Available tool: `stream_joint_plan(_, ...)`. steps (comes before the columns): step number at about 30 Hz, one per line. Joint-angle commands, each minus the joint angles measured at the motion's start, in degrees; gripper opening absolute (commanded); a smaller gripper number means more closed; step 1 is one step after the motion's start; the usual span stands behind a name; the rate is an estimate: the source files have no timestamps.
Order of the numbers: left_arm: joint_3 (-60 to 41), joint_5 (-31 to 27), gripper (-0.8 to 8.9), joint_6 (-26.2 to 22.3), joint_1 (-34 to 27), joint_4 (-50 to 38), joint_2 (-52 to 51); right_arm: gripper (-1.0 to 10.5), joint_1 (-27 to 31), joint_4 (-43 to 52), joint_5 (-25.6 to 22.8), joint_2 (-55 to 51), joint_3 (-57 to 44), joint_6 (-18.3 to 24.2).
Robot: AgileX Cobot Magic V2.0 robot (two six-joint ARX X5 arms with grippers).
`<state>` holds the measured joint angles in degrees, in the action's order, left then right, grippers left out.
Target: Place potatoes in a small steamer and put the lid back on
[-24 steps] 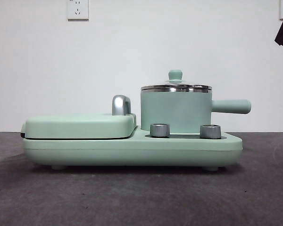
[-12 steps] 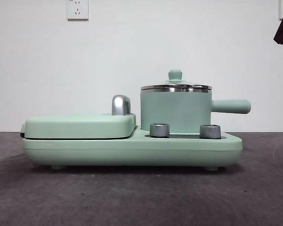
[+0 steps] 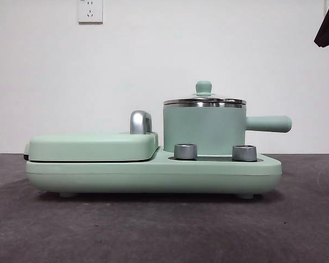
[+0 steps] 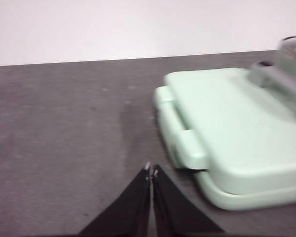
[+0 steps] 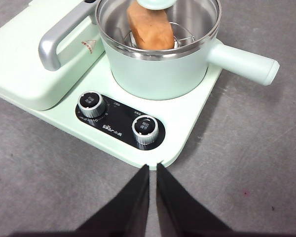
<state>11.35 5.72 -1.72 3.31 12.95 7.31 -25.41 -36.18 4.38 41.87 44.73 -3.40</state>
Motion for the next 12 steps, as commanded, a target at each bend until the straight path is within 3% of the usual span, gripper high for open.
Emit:
stream_joint_plan(1, -5.4, -0.3, 0.06, -0.3, -1.7, -4.2, -2.8, 0.2, -0.3, 0.6, 0.1, 0.2, 0.2, -0.5)
stream_joint_plan(5, -10.4, -0.3, 0.06, -0.3, -2.4, -5.7, -6.3, 0.2, -0.3, 0.6, 0.1, 0.2, 0.2, -0.5)
stream_joint_plan(12, -10.6, -0.2, 0.06, -0.2, -2.3, -3.8, -7.1, 0.2, -0.3, 0.6, 0.1, 0.2, 0.2, -0.5)
